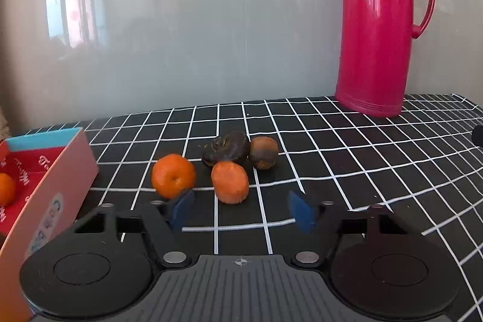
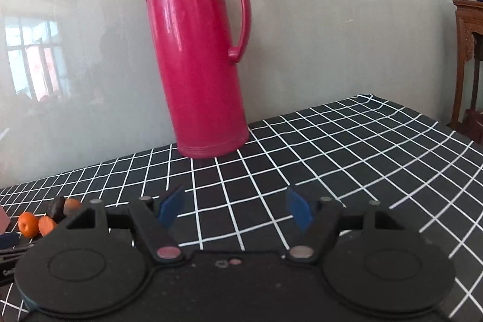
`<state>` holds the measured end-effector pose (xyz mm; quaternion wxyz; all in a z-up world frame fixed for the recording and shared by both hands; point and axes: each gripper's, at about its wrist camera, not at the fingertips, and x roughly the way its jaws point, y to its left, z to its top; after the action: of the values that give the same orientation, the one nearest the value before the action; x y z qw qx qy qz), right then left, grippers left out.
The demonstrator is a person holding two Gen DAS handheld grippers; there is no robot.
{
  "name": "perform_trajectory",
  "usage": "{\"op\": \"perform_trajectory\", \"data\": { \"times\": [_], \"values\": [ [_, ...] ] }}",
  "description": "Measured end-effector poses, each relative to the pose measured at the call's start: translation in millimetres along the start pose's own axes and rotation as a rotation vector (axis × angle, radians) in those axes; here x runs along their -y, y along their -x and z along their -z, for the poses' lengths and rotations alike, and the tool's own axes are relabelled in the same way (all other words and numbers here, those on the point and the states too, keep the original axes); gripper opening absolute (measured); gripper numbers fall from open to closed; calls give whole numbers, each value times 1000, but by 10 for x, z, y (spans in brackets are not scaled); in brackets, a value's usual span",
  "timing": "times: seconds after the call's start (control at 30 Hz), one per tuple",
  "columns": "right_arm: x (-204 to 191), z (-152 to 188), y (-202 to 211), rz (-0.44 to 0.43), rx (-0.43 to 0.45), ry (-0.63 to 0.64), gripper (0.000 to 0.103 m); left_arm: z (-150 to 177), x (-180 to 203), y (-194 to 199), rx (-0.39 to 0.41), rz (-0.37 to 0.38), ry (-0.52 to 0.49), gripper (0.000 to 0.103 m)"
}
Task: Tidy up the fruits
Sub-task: 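Move the left gripper to the small orange piece and grasp it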
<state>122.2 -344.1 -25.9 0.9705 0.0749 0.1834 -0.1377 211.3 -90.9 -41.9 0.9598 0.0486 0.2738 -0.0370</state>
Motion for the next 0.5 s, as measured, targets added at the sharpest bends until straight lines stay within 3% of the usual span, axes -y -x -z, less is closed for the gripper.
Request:
{"op": "perform_trajectory", "data": {
  "times": [0.13,0.37,0.43,0.5],
  "values": [
    [-16,-9,-85,-2,-14,11,74,-9,-16,-155,-35,-7,9,68],
    [-79,13,-200,-8,-35,22,74,-101,-22,-272,-30,-9,1,64],
    [-88,17,-211,-9,-35,25,74,-124,-5,-318,-44,-12,1,45],
    [-76,19,-216,-6,-38,27,74,-141,-18,-368,-64,-11,16,36]
  ]
}}
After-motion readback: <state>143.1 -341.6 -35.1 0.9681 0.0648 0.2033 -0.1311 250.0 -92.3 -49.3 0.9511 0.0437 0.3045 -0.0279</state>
